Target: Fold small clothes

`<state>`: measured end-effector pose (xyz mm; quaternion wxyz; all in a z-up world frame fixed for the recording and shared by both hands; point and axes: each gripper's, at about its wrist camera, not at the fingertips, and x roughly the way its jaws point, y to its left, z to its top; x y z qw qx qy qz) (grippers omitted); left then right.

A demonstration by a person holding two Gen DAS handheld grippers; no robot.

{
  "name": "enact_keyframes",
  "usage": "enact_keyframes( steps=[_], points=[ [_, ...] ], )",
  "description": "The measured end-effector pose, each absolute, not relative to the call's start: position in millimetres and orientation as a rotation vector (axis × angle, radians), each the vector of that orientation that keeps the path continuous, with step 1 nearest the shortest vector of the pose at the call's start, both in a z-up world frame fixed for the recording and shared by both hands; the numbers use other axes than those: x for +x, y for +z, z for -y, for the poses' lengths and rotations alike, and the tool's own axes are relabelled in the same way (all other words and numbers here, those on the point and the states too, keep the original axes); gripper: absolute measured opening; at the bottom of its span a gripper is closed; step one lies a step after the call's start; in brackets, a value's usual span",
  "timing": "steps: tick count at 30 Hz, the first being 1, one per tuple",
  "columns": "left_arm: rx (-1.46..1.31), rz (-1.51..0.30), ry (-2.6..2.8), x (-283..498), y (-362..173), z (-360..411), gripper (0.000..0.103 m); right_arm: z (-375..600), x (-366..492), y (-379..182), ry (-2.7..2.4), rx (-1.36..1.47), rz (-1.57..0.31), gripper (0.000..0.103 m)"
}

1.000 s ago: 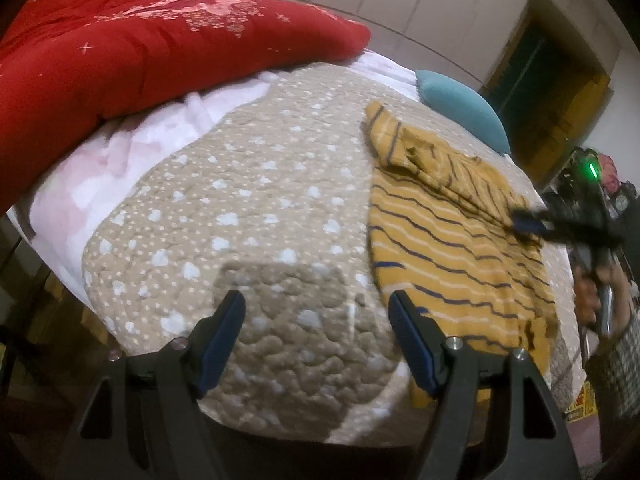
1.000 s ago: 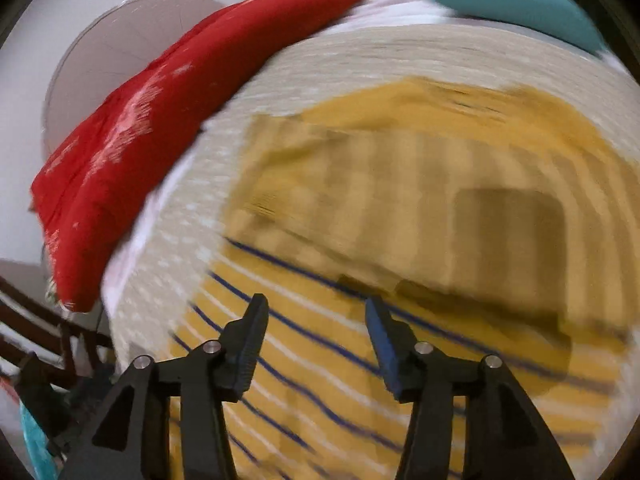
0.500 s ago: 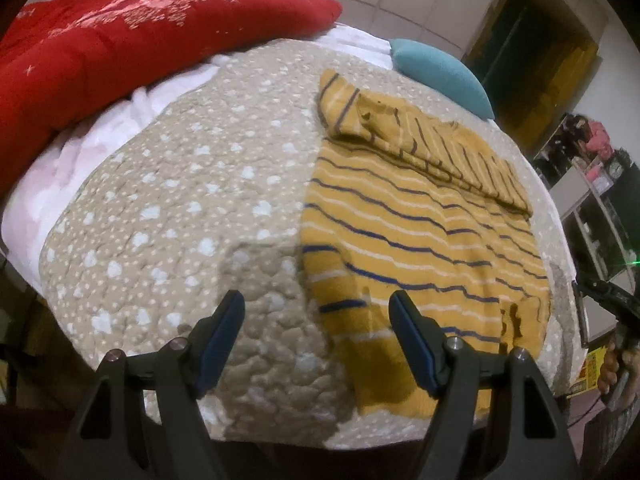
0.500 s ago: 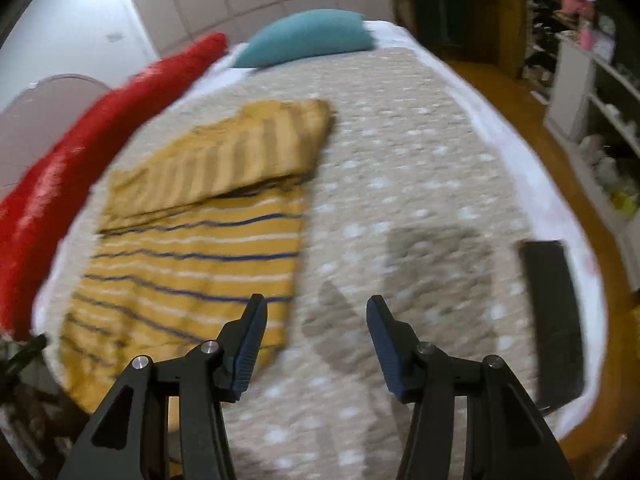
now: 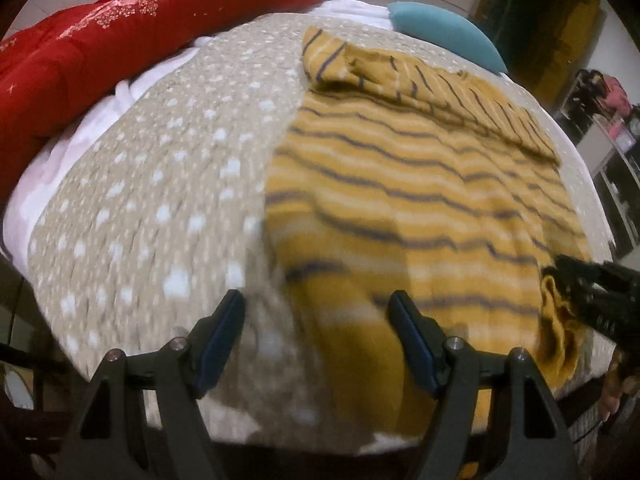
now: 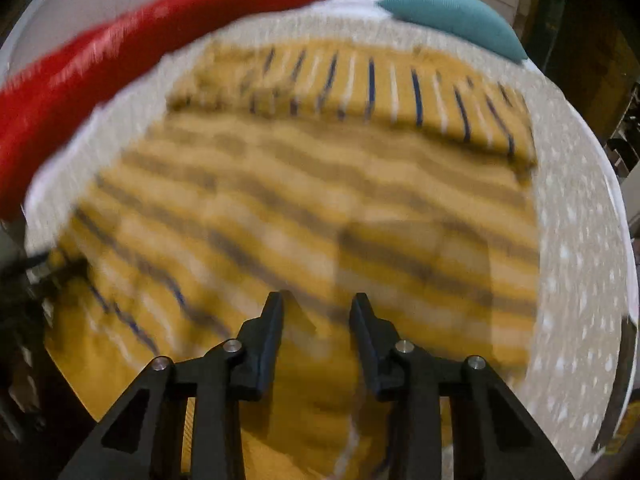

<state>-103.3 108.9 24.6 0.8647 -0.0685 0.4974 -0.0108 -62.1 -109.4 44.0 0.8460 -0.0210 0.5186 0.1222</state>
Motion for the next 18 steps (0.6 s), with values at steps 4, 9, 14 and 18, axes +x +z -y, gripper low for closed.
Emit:
enact_keyframes(
  steps=[4, 9, 14, 18],
  points=[
    [-0.201, -1.055, -0.044, -134, 21, -121, 0.074, 127, -130, 37, 0.212, -0.138, -1.085, 0.039],
    [-0.24, -1.002, -0.029, -156, 37, -137, 0.074, 168, -185, 31, 0.155, -0.099, -1.128, 0.042],
    [-0.229, -0.967, 0.028, -155, 50, -148, 0.074, 207, -209, 41, 0.154, 0.053, -1.091, 0.052],
    [-0.186, -0.983, 0.053, -153, 47, -141, 0.074, 225, -204, 48, 0.128, 0.172, -1.045, 0.055]
  ],
)
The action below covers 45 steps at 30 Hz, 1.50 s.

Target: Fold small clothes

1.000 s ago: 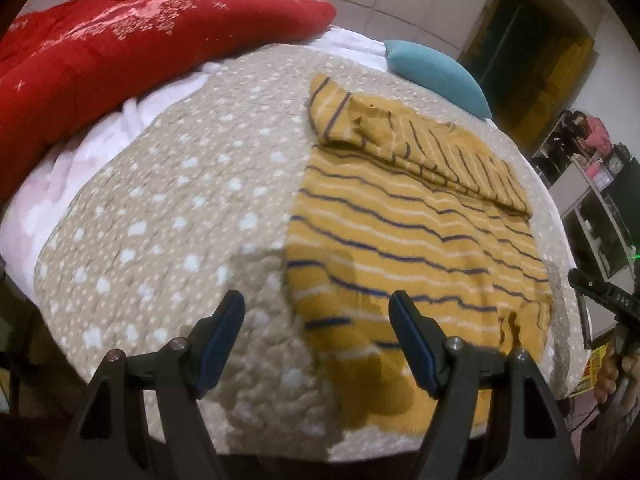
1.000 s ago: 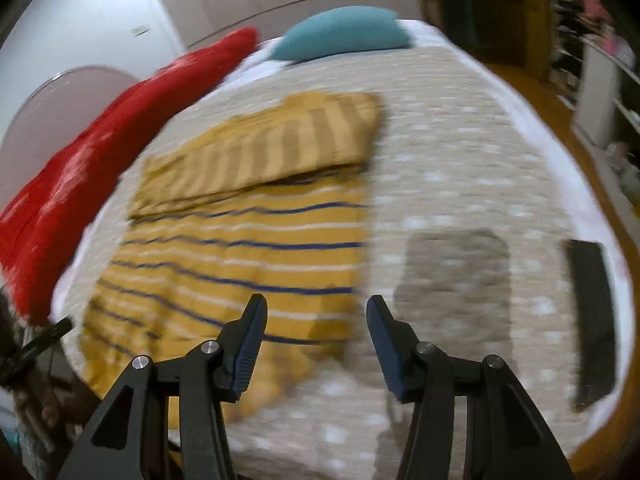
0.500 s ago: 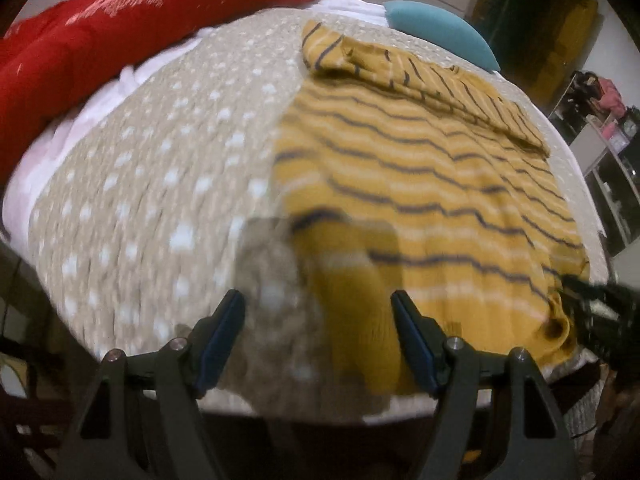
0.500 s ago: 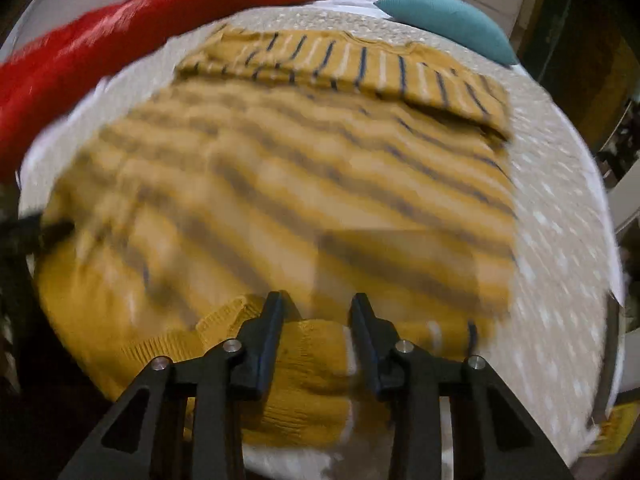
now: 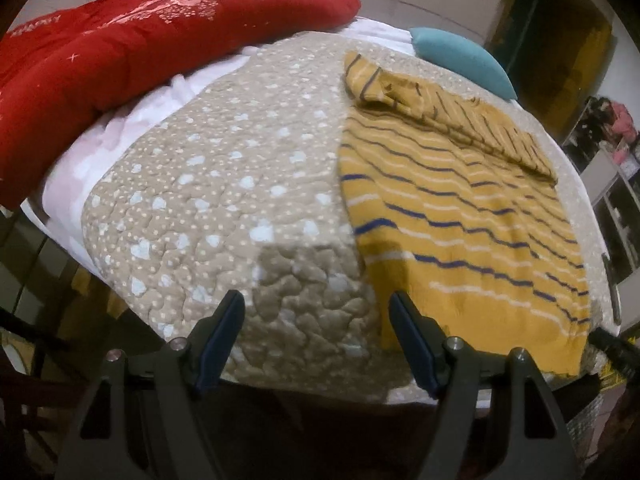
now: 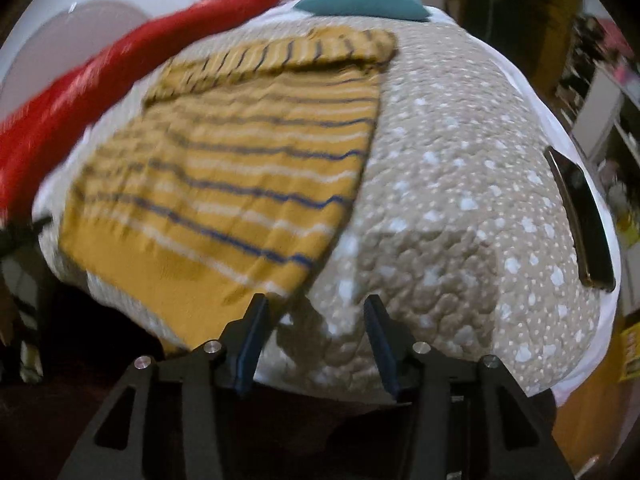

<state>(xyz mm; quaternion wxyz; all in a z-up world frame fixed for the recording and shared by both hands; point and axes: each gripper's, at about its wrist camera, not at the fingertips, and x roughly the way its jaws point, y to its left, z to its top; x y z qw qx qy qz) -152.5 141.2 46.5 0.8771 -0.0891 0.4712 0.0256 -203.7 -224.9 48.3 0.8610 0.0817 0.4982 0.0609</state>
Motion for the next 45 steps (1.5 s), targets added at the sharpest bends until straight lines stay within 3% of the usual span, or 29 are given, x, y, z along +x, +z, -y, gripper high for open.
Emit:
enact_keyframes(
  steps=[6, 14, 45],
  points=[
    [-0.067, -0.988, 0.091, -153, 42, -125, 0.074, 225, -194, 55, 0.104, 0.249, -1.007, 0.062],
    [0.063, -0.964, 0.115, -158, 43, -110, 0.074, 216, -187, 42, 0.112, 0.249, -1.03, 0.063],
    [0.034, -0.962, 0.115, -158, 43, -113, 0.076, 220, -185, 31, 0.109, 0.28, -1.042, 0.07]
  ],
)
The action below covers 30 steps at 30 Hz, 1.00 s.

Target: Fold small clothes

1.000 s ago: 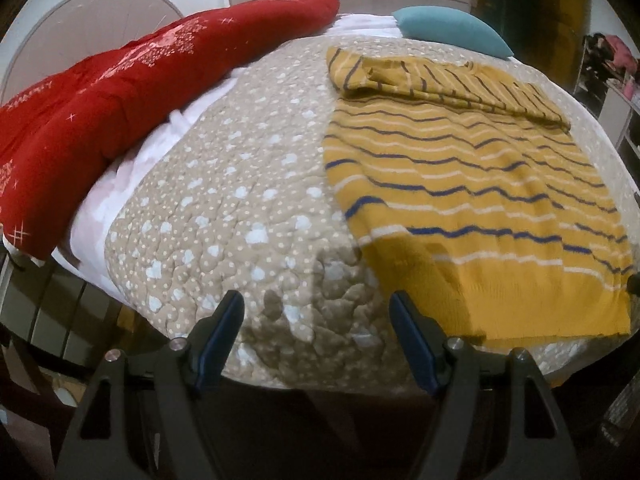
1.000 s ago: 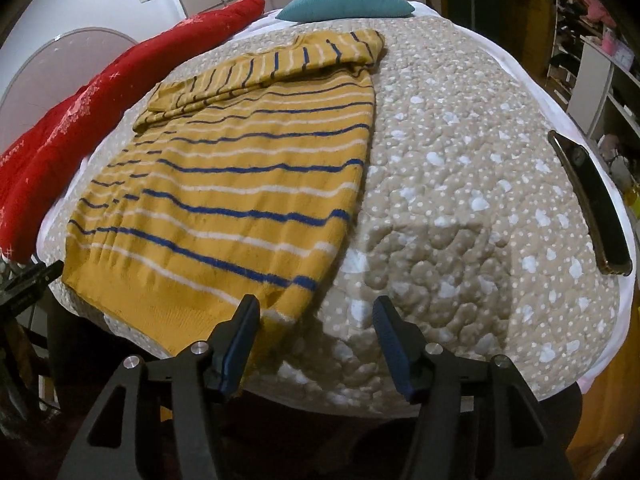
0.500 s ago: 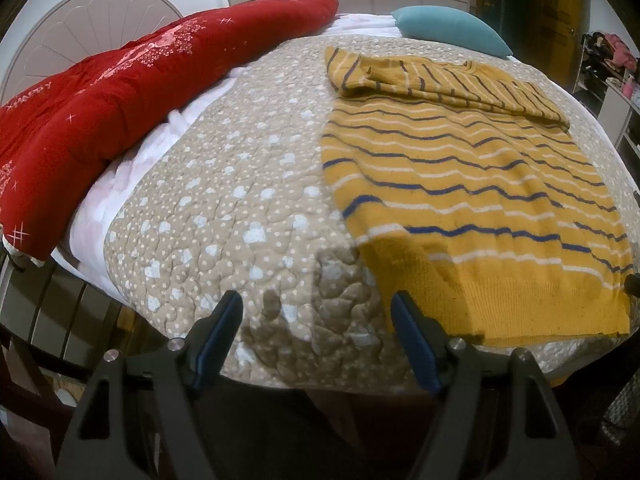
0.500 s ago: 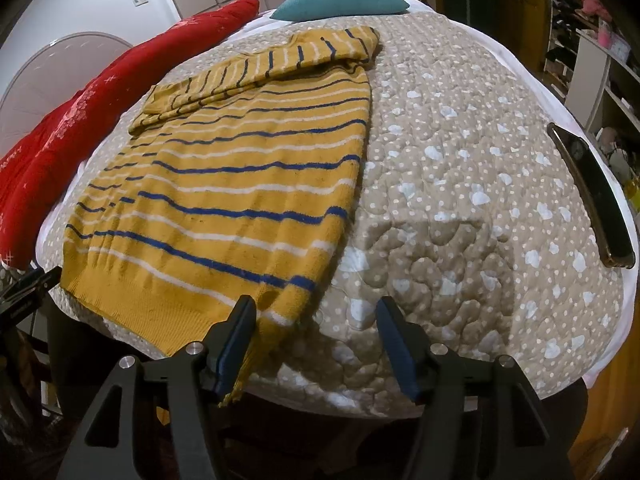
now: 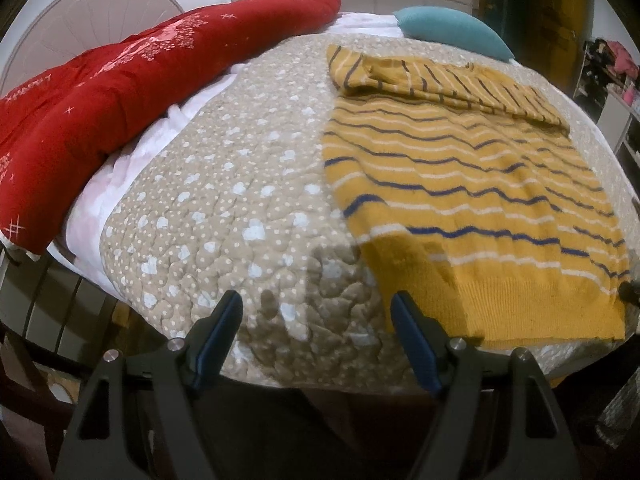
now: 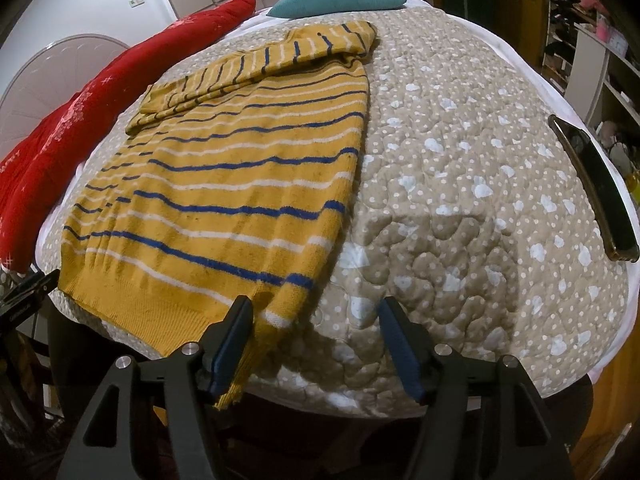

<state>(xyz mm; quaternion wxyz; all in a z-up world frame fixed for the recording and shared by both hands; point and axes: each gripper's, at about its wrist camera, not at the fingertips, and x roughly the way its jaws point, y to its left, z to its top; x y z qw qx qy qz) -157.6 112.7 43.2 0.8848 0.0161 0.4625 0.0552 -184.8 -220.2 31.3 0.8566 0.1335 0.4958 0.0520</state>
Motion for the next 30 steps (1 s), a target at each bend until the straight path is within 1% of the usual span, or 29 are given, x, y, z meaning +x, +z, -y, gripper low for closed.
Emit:
enact_keyframes(
  steps=[5, 11, 16, 19, 22, 27, 28, 30],
  points=[
    [-0.089, -0.913, 0.131, -156, 53, -142, 0.076, 221, -185, 31, 0.11, 0.282, -1.04, 0.07],
    [-0.293, -0.957, 0.031, -140, 43, -164, 0.076, 223, -187, 30, 0.111, 0.314, -1.022, 0.071],
    [-0.365, -0.992, -0.125, -124, 35, -143, 0.076, 229, -188, 29, 0.124, 0.364, -1.009, 0.071],
    [-0.359, -1.021, -0.17, -117, 28, -122, 0.076, 234, -189, 26, 0.133, 0.407, -1.005, 0.071],
    [-0.3, -1.006, -0.159, -119, 25, -107, 0.083, 236, -189, 25, 0.141, 0.429, -1.0, 0.072],
    [-0.334, -1.005, -0.216, -126, 22, -107, 0.083, 235, -192, 22, 0.165, 0.454, -0.993, 0.077],
    [-0.346, -1.002, -0.214, -128, 21, -109, 0.08, 234, -193, 21, 0.171, 0.465, -0.992, 0.077],
    [-0.371, -1.011, -0.217, -129, 20, -114, 0.056, 232, -195, 20, 0.195, 0.5, -0.99, 0.078]
  ],
)
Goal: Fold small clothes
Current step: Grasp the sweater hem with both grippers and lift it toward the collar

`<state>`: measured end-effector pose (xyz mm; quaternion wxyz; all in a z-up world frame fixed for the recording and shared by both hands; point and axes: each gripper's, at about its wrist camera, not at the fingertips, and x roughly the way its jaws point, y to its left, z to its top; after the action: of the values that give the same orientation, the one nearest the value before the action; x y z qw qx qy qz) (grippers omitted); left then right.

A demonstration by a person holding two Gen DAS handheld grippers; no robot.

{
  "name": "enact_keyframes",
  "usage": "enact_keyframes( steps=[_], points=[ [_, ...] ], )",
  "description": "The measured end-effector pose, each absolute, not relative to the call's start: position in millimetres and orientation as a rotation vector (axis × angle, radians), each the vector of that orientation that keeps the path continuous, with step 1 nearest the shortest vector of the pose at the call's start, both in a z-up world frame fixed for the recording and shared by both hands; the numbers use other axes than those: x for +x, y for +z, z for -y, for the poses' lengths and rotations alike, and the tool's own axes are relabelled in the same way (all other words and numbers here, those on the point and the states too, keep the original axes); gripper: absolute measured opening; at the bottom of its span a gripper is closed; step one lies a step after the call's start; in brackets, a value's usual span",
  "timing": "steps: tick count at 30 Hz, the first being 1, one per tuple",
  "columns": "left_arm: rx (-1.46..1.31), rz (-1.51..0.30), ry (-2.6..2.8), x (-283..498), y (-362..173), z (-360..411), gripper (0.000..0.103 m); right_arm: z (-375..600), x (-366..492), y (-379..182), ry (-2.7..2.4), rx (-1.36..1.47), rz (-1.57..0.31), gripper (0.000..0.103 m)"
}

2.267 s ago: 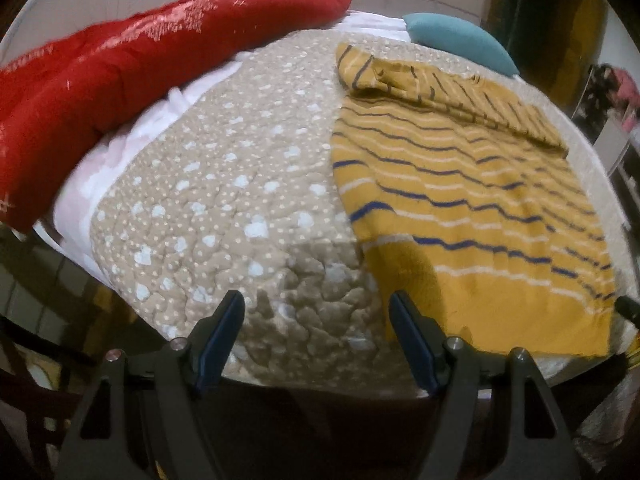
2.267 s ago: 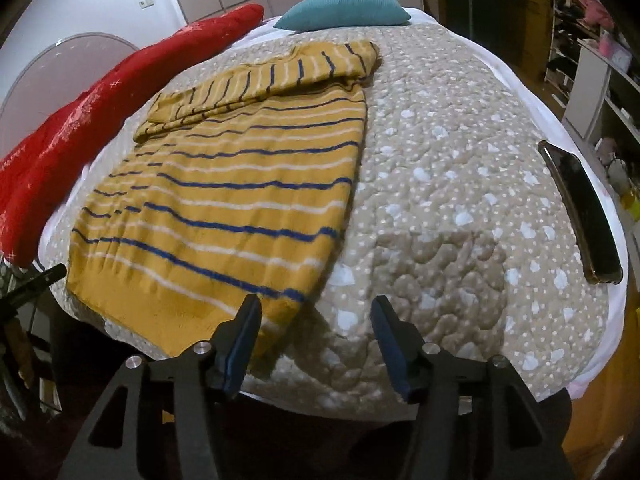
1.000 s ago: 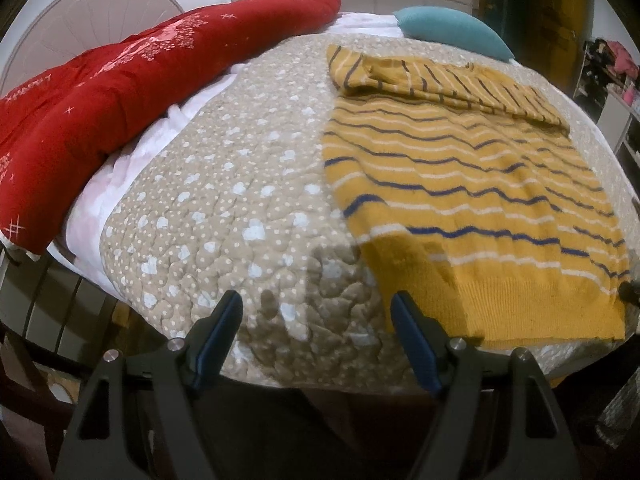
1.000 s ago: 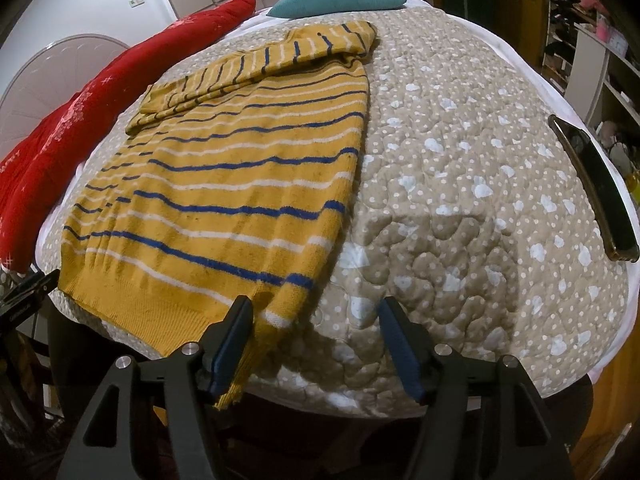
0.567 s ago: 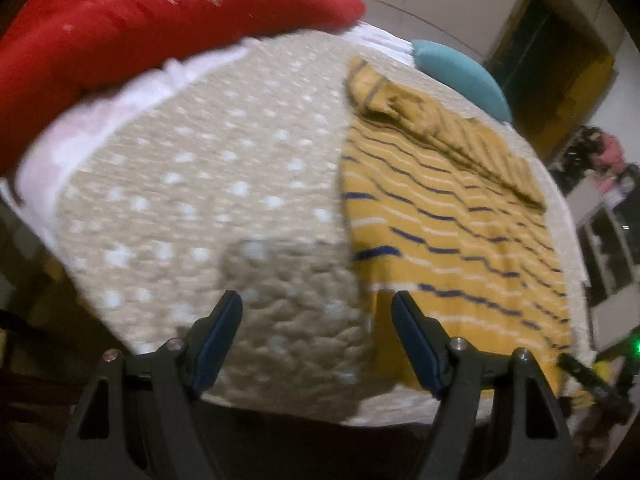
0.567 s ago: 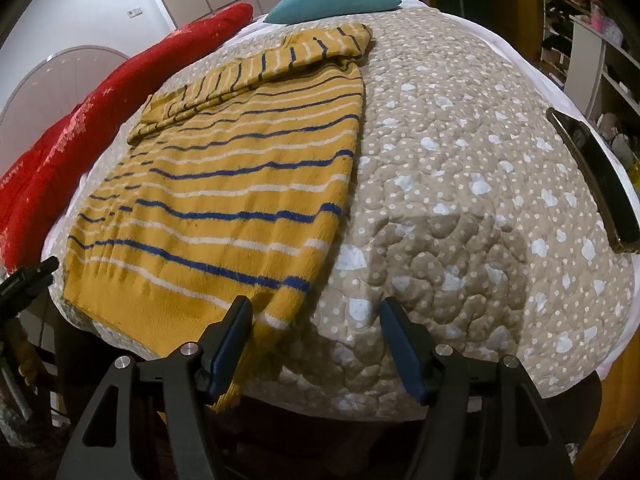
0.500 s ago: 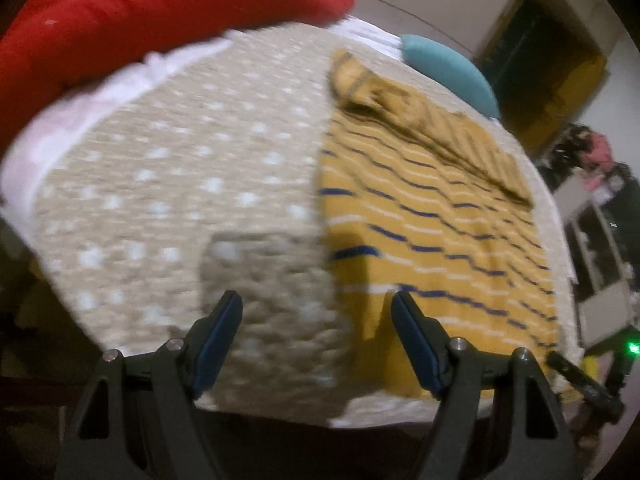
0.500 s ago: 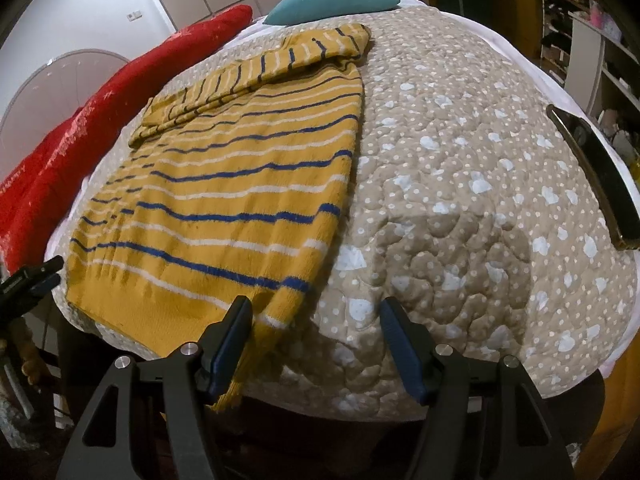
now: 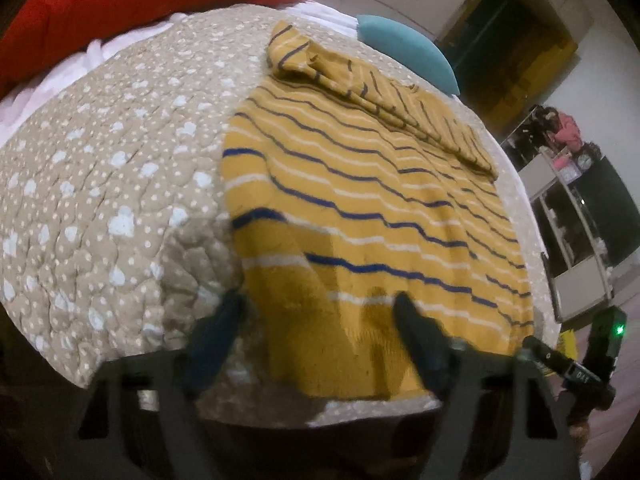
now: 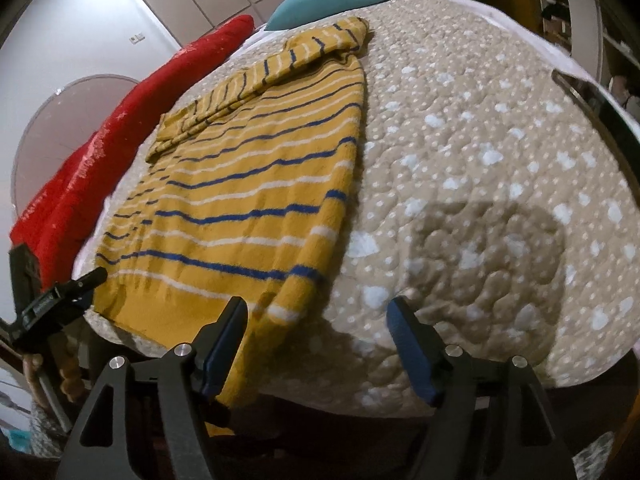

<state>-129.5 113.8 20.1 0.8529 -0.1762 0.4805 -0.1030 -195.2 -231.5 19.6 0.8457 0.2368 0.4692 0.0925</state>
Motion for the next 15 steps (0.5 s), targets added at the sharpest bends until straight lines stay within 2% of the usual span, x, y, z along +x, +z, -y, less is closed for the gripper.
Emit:
enact_keyframes(
  steps=[2, 5, 8, 9, 10, 11, 12, 13, 14, 15],
  points=[
    [-0.384, -1.015, -0.206, -129, 19, -119, 0.05, 229, -197, 18, 0.234, 0.547, -0.986, 0.078],
    [-0.416, -1.026, -0.215, -126, 17, -122, 0.051, 223, -197, 13, 0.295, 0.616, -0.994, 0.078],
    [-0.399, -1.029, -0.205, -117, 17, -118, 0.051, 213, -193, 9, 0.274, 0.578, -1.025, 0.07],
    [-0.387, -1.025, -0.2, -115, 18, -117, 0.038, 210, -191, 8, 0.251, 0.554, -1.036, 0.063],
    [-0.375, -1.014, -0.19, -115, 21, -115, 0.018, 209, -189, 8, 0.232, 0.536, -1.044, 0.058],
    [-0.39, -1.013, -0.213, -115, 22, -116, 0.008, 208, -188, 8, 0.214, 0.513, -1.052, 0.047],
    [-0.428, -0.998, -0.228, -118, 25, -119, 0.008, 209, -189, 9, 0.218, 0.509, -1.052, 0.028],
    [-0.441, -0.981, -0.23, -122, 29, -121, 0.008, 211, -190, 10, 0.246, 0.525, -1.045, 0.018],
    [-0.441, -0.966, -0.228, -127, 33, -121, 0.008, 213, -191, 12, 0.269, 0.549, -1.039, 0.009],
    [-0.444, -0.945, -0.228, -132, 40, -123, 0.008, 216, -193, 16, 0.286, 0.569, -1.022, 0.008]
  ],
)
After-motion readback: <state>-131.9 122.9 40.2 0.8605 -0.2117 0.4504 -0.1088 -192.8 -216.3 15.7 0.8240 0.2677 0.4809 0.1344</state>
